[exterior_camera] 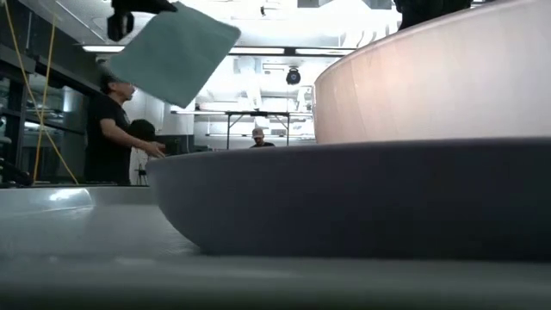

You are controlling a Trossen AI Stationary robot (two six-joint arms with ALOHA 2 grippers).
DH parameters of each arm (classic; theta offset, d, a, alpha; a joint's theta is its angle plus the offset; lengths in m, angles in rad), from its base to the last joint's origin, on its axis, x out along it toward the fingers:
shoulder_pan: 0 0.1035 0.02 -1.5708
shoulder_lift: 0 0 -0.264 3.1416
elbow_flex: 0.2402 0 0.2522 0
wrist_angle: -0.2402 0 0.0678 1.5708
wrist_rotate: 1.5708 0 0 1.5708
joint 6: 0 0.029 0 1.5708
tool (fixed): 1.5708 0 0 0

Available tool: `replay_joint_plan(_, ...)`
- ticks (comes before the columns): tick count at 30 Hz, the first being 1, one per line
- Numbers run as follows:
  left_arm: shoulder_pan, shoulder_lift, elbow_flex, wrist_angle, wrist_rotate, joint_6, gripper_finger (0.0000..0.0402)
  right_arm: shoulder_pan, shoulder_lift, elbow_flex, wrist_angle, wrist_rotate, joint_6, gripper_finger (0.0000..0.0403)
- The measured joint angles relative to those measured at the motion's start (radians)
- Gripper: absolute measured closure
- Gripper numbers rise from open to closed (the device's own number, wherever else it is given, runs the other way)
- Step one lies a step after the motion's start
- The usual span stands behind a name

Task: Set up tray
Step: Put the blue napkin on the gray tray to the left of the purple plate

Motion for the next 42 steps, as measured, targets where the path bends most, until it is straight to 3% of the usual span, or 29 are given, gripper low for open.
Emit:
replay_joint_plan(11, -0.320, 0.070, 0.000, -0.054, -0.298, -0.217, 0.0390, 0.000, 0.000, 0.000, 0.000, -0.010, -0.022, 0.0224)
replay_joint_plan(22, -0.596, 0.294, -0.001, -0.058, -0.431, -0.566, 0.0390, 0.000, 0.000, 0.000, 0.000, -0.032, -0.061, 0.0224)
replay_joint_plan(29, -0.740, 0.441, -0.001, 0.050, -0.551, -0.775, 0.0390, 0.000, 0.000, 0.000, 0.000, -0.036, -0.097, 0.0224)
replay_joint_plan(39, -0.877, 0.649, 0.023, 0.146, -0.659, -1.079, 0.0390, 0.000, 0.000, 0.000, -0.001, -0.084, -0.134, 0.0224)
replay_joint_plan(42, -0.887, 0.684, 0.036, 0.162, -0.665, -1.095, 0.0390, 0.000, 0.000, 0.000, -0.007, -0.090, -0.140, 0.0224)
